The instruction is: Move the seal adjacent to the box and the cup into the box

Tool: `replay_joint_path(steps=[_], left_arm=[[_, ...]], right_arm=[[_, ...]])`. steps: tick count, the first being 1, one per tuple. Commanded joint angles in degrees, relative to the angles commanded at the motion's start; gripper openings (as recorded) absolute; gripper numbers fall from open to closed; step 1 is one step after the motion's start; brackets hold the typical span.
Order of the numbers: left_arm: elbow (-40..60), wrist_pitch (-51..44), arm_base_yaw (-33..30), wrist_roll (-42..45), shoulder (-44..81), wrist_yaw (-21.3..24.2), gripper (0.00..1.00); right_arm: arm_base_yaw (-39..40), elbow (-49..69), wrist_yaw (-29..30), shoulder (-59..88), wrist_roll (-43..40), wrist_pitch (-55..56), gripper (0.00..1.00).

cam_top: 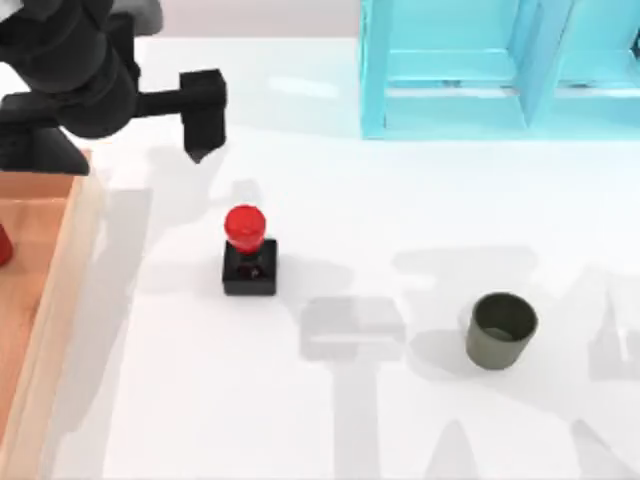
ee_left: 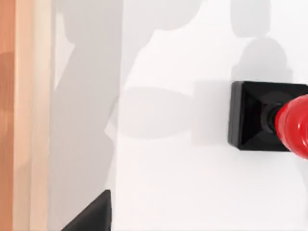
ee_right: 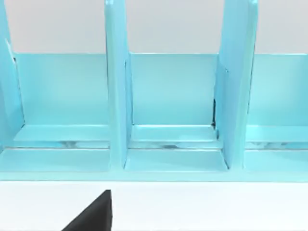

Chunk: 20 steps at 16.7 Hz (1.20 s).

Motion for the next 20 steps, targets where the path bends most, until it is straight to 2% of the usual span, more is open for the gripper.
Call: replay_joint_path(steps=[5, 9, 16, 20], left_arm=[[18.62, -11.96, -5.57, -3.36, 19.93, 0.78, 1.0], [26.06, -16.33, -8.01, -4.51, 27.47, 1.29, 1.0], [26.23, -16.29, -7.92, -4.51, 27.86, 1.31, 1.0], [20.31, -9.79, -7.99, -4.39, 28.56, 1.33, 1.0]], right_arm=[[0.0, 0.0, 0.0, 0.0, 0.0, 0.0, 1.0], [0.0, 0.0, 0.0, 0.0, 0.0, 0.0, 1.0], [0.0, 0.0, 0.0, 0.0, 0.0, 0.0, 1.0], [0.0, 0.0, 0.0, 0.0, 0.0, 0.0, 1.0]])
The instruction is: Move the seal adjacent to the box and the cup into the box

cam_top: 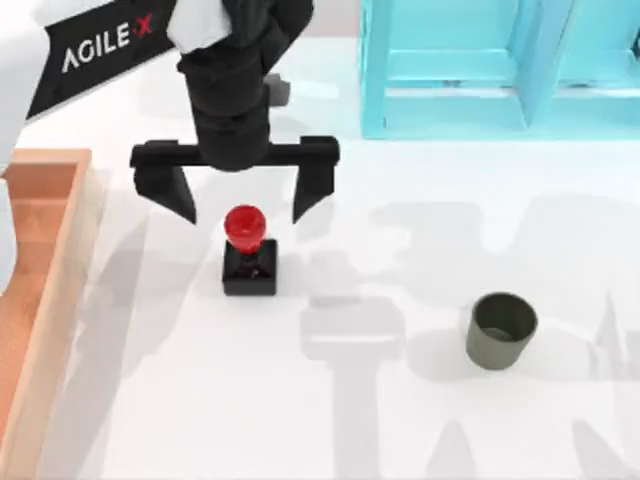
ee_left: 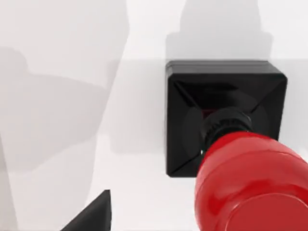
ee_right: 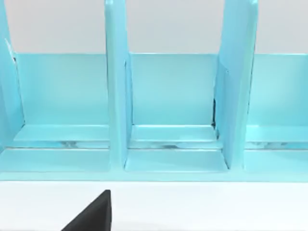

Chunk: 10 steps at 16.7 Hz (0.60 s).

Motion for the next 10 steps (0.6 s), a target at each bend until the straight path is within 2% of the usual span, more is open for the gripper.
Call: replay_joint_path(steps=[4, 9, 10], left_arm=[[-7.58, 9.02, -0.05, -0.04, 1.19, 0.01, 1.0], [-8.69, 10.18, -0.08, -0.06, 1.45, 0.02, 1.0], [-8.69, 10.18, -0.08, -0.06, 1.45, 0.02, 0.92]], right_arm=[[0.0, 0.0, 0.0, 0.0, 0.0, 0.0, 1.0], [0.0, 0.0, 0.0, 0.0, 0.0, 0.0, 1.0], [0.0, 0.0, 0.0, 0.0, 0.0, 0.0, 1.0]])
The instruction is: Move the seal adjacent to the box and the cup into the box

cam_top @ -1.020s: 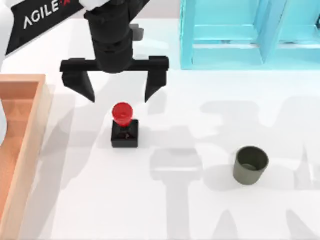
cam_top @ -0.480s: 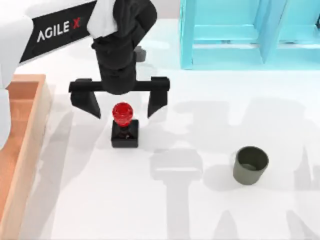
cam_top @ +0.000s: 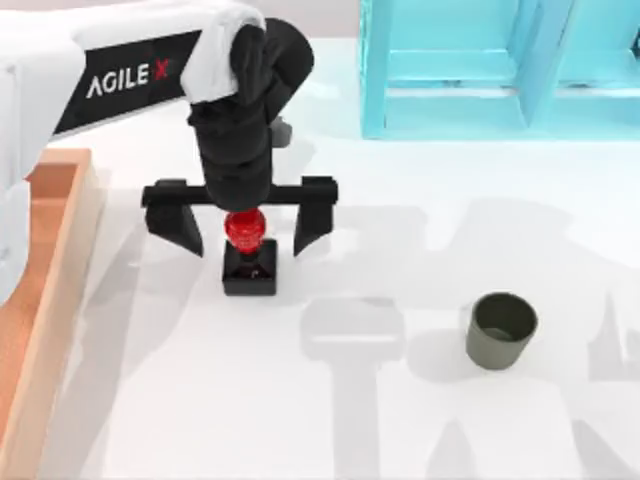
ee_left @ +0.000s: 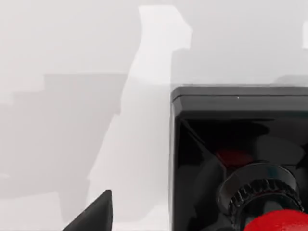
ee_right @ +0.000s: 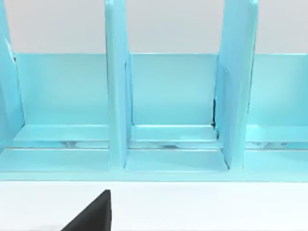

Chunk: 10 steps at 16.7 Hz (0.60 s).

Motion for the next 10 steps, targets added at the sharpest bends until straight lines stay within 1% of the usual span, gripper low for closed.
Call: replay_joint_path(steps=[10], left_arm=[[0.0, 0.0, 0.0, 0.0, 0.0, 0.0, 0.17]], right_arm=[[0.0, 0.0, 0.0, 0.0, 0.0, 0.0, 1.0]])
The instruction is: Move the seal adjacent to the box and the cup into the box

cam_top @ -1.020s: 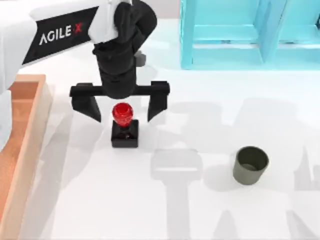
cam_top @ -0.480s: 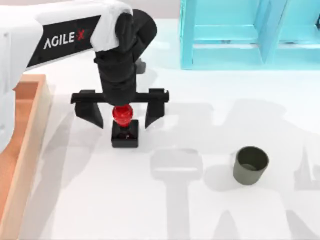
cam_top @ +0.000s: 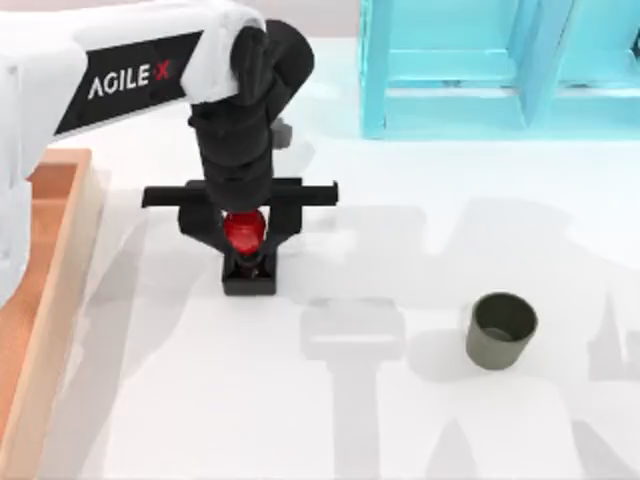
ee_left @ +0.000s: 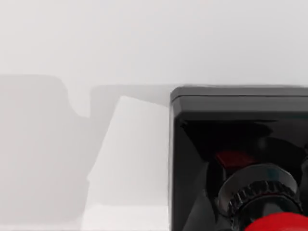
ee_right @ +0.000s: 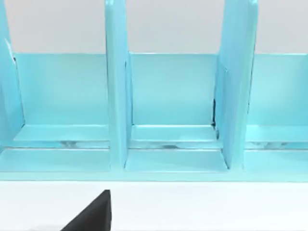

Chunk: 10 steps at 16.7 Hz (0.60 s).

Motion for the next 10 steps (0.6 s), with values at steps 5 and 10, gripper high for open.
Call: replay_joint_path(steps=[5, 10], left_arm=[[0.0, 0.0, 0.0, 0.0, 0.0, 0.0, 0.0], [0.0, 0.0, 0.0, 0.0, 0.0, 0.0, 0.0]], right_arm=[[0.0, 0.0, 0.0, 0.0, 0.0, 0.0, 1.0], [0.0, 0.0, 0.0, 0.0, 0.0, 0.0, 1.0]])
